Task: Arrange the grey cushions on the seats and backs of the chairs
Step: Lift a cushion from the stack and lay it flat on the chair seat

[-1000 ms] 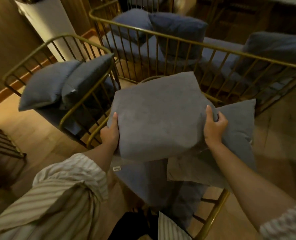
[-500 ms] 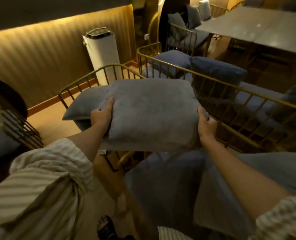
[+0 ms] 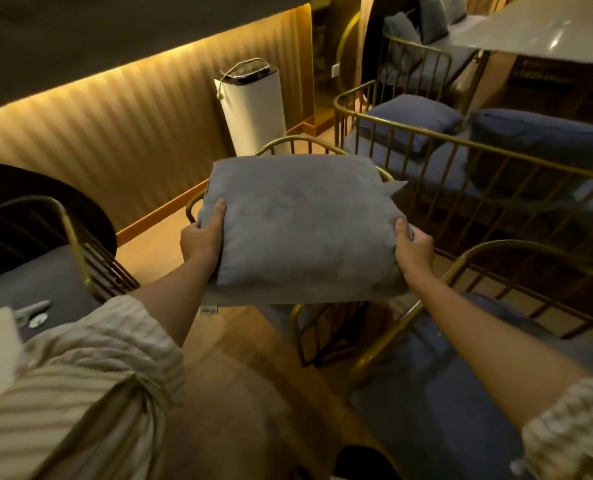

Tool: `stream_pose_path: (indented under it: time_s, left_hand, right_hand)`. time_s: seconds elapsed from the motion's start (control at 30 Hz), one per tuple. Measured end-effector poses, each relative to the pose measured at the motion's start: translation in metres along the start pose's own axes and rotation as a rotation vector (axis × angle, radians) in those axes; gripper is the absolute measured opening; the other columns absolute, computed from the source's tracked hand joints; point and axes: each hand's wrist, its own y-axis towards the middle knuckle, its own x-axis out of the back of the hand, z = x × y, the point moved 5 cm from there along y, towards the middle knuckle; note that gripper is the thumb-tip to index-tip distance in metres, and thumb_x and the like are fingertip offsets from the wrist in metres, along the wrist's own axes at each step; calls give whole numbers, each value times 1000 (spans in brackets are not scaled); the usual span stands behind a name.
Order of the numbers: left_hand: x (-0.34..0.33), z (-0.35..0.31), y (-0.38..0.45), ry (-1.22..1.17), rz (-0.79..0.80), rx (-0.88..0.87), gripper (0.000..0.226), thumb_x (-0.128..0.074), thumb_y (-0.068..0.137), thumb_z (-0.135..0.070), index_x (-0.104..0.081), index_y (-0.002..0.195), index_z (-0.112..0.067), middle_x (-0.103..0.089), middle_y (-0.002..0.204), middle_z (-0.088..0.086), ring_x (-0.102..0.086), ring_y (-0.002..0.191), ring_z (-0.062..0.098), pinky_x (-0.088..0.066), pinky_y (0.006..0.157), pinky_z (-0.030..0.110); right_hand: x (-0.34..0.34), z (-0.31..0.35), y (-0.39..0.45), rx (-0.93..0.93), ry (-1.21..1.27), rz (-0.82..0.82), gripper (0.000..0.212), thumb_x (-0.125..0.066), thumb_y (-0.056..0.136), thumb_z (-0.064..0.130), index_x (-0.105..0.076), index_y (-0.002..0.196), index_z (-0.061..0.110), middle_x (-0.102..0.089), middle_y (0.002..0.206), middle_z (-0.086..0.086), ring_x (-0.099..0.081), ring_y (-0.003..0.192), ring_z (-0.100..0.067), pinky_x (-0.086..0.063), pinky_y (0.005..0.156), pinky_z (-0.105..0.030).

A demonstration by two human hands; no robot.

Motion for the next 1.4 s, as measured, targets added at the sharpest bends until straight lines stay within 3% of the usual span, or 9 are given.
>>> stream_pose_path:
  time_s: [0.07,0.23,0.33,0.5,0.77,1.03,1.13,1.23,1.4]
  left_hand:
    - [1,2,33,21,27,7,95,-56,58,-88,-65,113,-12,-71,106,6,-66,99,27,-52,95,47]
    - [-23,3,105,22,65,38,101,-55,57,-88,-62,121,-11,-69,112,6,-65,102,27,-52,95,46]
    - [-47,0,145,31,103,55,95,-56,64,-85,-61,121,-10,-68,110,5,-64,100,27,-51,95,44]
    - [-90,-12,235,79,156,103,117,-49,46,-98,-56,129,-16,-68,116,5,-64,105,29,-49,98,49]
    - [-144,-16,329,169,284,98,112,-54,53,-94,-53,133,-16,-67,120,6,-64,106,27,-49,98,50]
    - [-159,25,372,360,545,153,118,-59,60,-89,-30,149,-17,-51,144,10,-51,129,32,-39,110,51]
    - [-164,41,380,412,621,161,114,-53,64,-89,-31,148,-16,-50,145,11,-50,131,32,-38,111,49]
    - [-171,46,385,436,689,59,100,-47,67,-88,-41,142,-22,-57,137,7,-56,123,27,-41,108,48]
    - [-166,25,363,464,569,-237,77,-49,90,-61,-29,150,-16,-47,147,9,-46,135,29,-35,114,47]
  right_hand:
    - [-23,0,8,-14,-7,-8,39,-47,102,41,-67,98,7,-65,88,-4,-57,80,-17,-40,64,-29]
    - [-65,0,44,-52,18,-62,53,-54,96,50,-67,92,-2,-67,84,-12,-60,77,-20,-44,67,-31]
    - [-89,-2,79,-70,21,-105,57,-57,92,56,-66,84,1,-68,81,-14,-61,74,-22,-45,68,-33]
    - [-137,-4,139,-116,13,-152,49,-60,91,56,-54,65,15,-59,67,-3,-54,65,-16,-40,63,-31]
    - [-188,-13,186,-126,-13,-277,38,-57,95,49,-55,66,24,-60,69,3,-57,66,-11,-44,63,-26]
    - [-215,-36,168,-228,-251,-362,36,-47,99,51,-54,81,21,-56,83,-2,-53,77,-20,-40,76,-33]
    - [-221,-34,147,-258,-403,-398,45,-43,101,49,-59,112,8,-58,115,-11,-56,102,-27,-39,87,-32]
    - [-228,-36,118,-255,-538,-446,52,-41,102,47,-52,138,10,-52,137,-17,-51,124,-36,-38,103,-41]
    - [-240,-22,66,-166,-738,-508,54,-49,92,40,-52,137,11,-46,148,-12,-38,138,-33,-25,115,-49]
